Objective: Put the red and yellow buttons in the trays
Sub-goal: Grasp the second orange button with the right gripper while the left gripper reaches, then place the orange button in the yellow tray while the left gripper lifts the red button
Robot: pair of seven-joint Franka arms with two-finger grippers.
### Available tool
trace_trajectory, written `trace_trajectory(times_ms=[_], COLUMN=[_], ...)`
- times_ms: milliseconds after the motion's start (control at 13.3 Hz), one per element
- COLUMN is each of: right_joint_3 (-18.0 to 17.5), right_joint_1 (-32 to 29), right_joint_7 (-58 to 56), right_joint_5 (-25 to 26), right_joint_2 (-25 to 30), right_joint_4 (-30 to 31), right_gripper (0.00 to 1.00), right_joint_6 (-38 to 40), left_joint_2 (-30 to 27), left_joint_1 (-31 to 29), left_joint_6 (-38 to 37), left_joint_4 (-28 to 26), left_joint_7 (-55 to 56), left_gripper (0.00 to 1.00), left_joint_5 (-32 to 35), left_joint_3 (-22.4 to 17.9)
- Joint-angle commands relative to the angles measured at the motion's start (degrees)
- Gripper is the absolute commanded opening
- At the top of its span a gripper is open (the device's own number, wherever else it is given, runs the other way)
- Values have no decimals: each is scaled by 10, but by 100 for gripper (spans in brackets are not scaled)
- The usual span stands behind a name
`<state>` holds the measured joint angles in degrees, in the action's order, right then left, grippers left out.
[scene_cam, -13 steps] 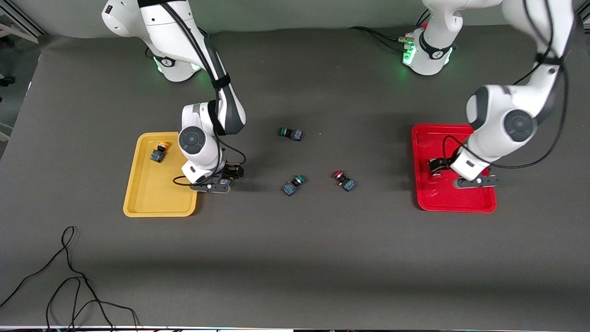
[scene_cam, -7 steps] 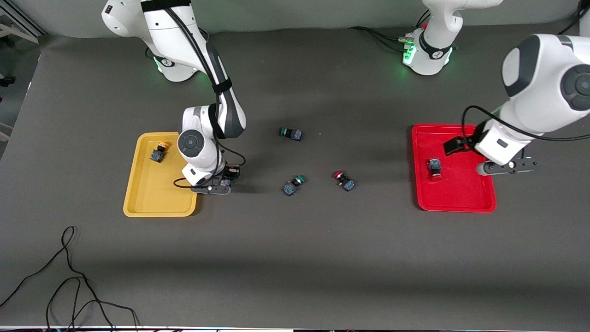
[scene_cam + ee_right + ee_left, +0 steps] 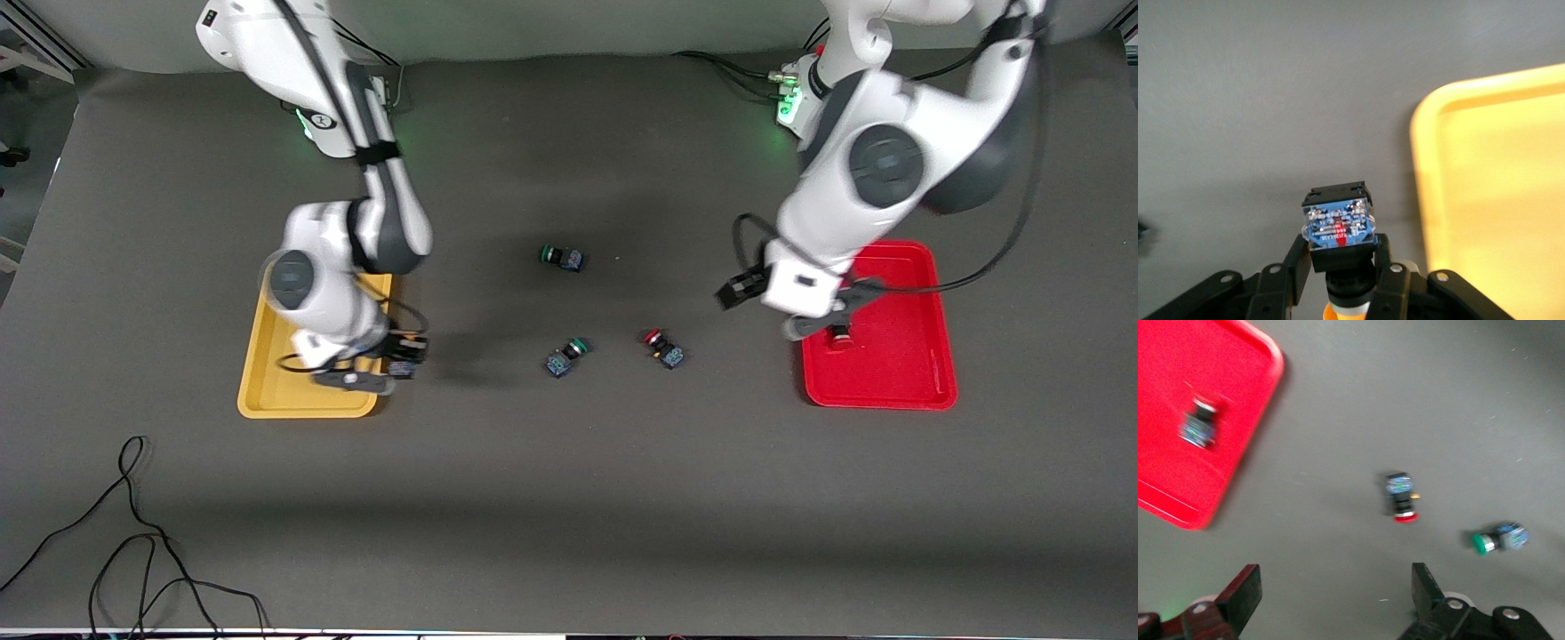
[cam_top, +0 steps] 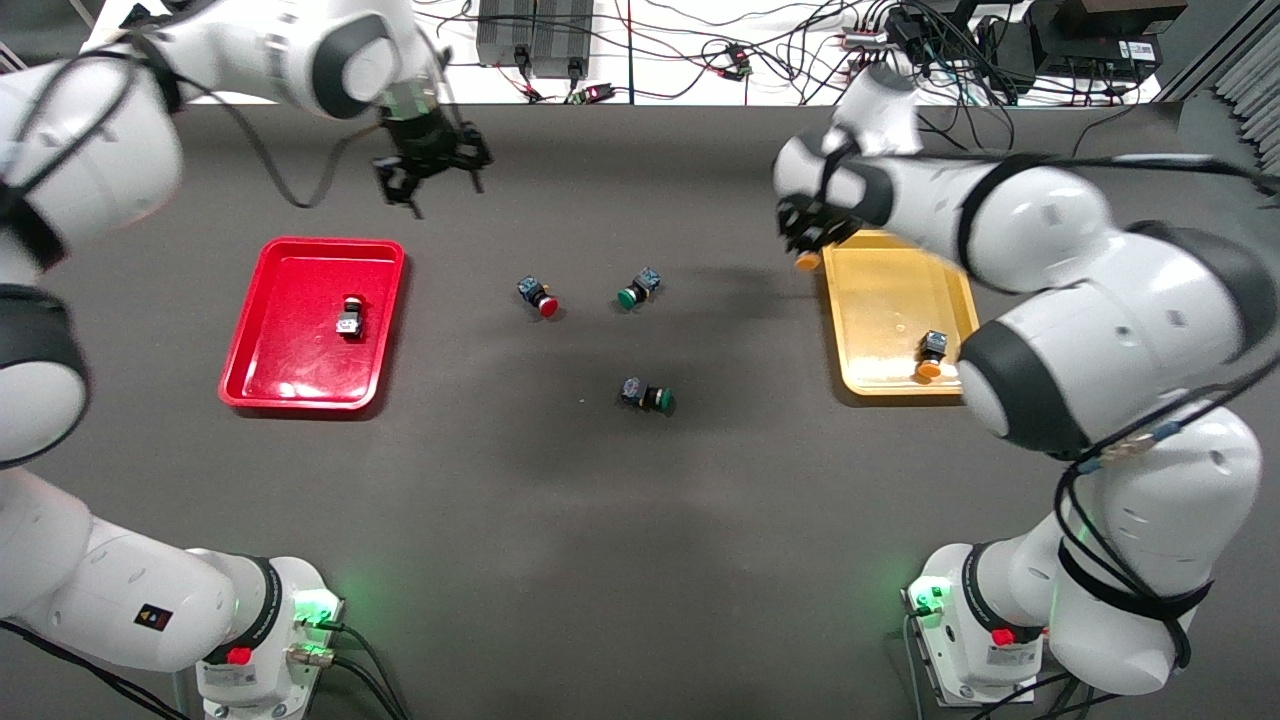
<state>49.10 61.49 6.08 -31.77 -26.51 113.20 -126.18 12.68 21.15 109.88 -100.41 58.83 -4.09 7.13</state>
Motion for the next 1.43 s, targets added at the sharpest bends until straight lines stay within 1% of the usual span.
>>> trace_trajectory(times_ms=[0,75,150,301,376,526,601,676,751,827,902,977,1052,1127,1277,1353], right_joint_3=[74,92,98,88,62,13,4,1,1,0,-1,-1,-1,-1,-1,-1], right_joint_1=[-1,-3,-12,-36,-52,-83,-85,-86,-86,-86,-88,-89,-95,-96,-109,-119], right_joint_7=[-99,-138,-153,-172,-192,-211,-211,-212,-213,-213,-212,-212,-212,-212,-213,-211], right_joint_5=[-7,-7,-8,-15,-15,-29,-31,-44,-51,-51,-51,-53,-53,-53,-49,-45], right_joint_2=[39,38,33,12,6,-1,-12,-18,-23,-25,-26,-23,-19,-6,35,55], right_joint_4=[18,38,53,73,86,115,115,114,114,113,113,112,111,110,103,92], right_gripper=[29,29,29,29,29,29,29,29,32,68,100,100,100,100,100,100], right_joint_6=[50,50,46,24,3,-58,-69,-74,-76,-79,-79,-79,-77,-74,-72,-56], left_joint_2=[97,125,151,194,213,240,248,253,255,258,261,265,268,268,254,238], left_joint_1=[32,35,36,43,52,61,62,65,68,71,72,72,72,72,69,66], left_joint_6=[60,83,104,153,175,207,222,225,225,226,226,227,226,224,211,193], left_joint_4=[44,44,44,41,41,33,27,27,26,24,23,24,24,24,28,33], left_joint_7=[71,73,74,81,91,120,125,125,125,126,126,126,127,127,125,121], left_gripper=[100,100,100,100,100,100,100,92,76,67,62,57,48,35,19,16], left_joint_5=[8,15,24,27,29,56,64,66,71,74,75,76,79,79,79,79], left_joint_3=[-10,-10,-10,-11,-11,-11,-12,-12,-12,-12,-12,-12,-13,-13,-14,-14])
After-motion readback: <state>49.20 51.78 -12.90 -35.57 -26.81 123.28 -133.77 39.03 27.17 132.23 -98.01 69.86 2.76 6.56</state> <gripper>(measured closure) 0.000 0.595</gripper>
